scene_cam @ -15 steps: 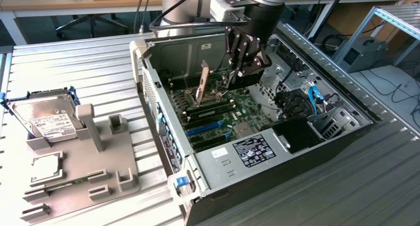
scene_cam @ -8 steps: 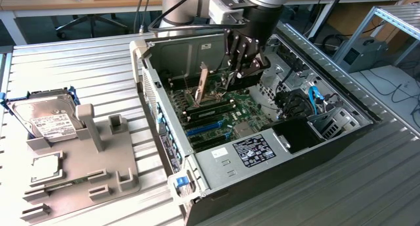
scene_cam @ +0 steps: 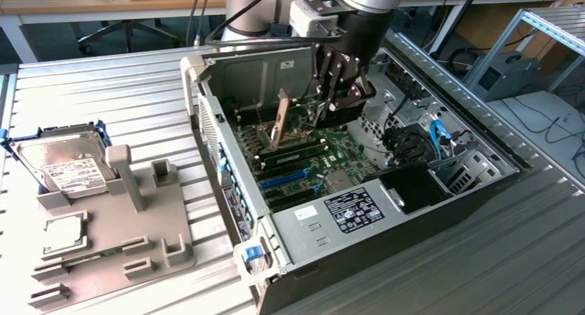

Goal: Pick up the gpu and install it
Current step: 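Insert the gpu into the slot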

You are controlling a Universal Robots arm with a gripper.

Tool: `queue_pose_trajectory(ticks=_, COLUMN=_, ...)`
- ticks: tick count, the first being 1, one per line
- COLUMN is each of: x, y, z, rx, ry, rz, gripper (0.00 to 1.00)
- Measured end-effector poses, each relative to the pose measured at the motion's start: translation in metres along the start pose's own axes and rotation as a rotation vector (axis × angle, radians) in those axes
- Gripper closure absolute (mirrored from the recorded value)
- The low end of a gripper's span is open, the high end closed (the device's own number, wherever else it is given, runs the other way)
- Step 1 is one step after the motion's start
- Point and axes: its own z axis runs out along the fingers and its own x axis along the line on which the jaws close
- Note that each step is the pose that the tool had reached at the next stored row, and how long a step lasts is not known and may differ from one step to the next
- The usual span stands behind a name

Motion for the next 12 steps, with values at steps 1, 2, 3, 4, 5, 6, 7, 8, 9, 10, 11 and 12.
queue_pose_trajectory(ticks=1, x=0.0009, y=0.0005, z=0.0002, rx=0.0, ry=-0.0001, rz=0.0, gripper=0.73)
queue_pose_trajectory(ticks=2, x=0.0015, y=0.0008, z=0.0003, rx=0.0, ry=0.0, rz=0.0, gripper=0.73)
queue_pose_trajectory(ticks=3, x=0.002, y=0.0011, z=0.0005, rx=0.0, ry=-0.0001, rz=0.0, gripper=0.73)
queue_pose_trajectory(ticks=4, x=0.0025, y=0.0013, z=0.0007, rx=0.0, ry=-0.0001, rz=0.0, gripper=0.73)
queue_pose_trajectory(ticks=5, x=0.003, y=0.0015, z=0.0008, rx=0.0, ry=0.0, rz=0.0, gripper=0.73)
queue_pose_trajectory(ticks=6, x=0.0035, y=0.0017, z=0.0011, rx=0.0, ry=-0.0001, rz=0.0, gripper=0.73)
queue_pose_trajectory(ticks=7, x=0.0039, y=0.0019, z=0.0014, rx=0.0001, ry=-0.0002, rz=0.0, gripper=0.73)
queue_pose_trajectory(ticks=8, x=0.0042, y=0.002, z=0.0018, rx=0.0001, ry=-0.0003, rz=0.0, gripper=0.73)
queue_pose_trajectory(ticks=9, x=0.0045, y=0.0022, z=0.002, rx=0.0, ry=-0.0001, rz=0.0, gripper=0.73)
queue_pose_trajectory(ticks=10, x=0.0048, y=0.0024, z=0.0025, rx=0.0, ry=0.0, rz=0.0, gripper=0.73)
queue_pose_trajectory(ticks=11, x=0.0051, y=0.0026, z=0.0029, rx=-0.0001, ry=0.0001, rz=0.0, gripper=0.73)
queue_pose_trajectory(ticks=12, x=0.0052, y=0.0026, z=0.0033, rx=0.0, ry=0.0, rz=0.0, gripper=0.73)
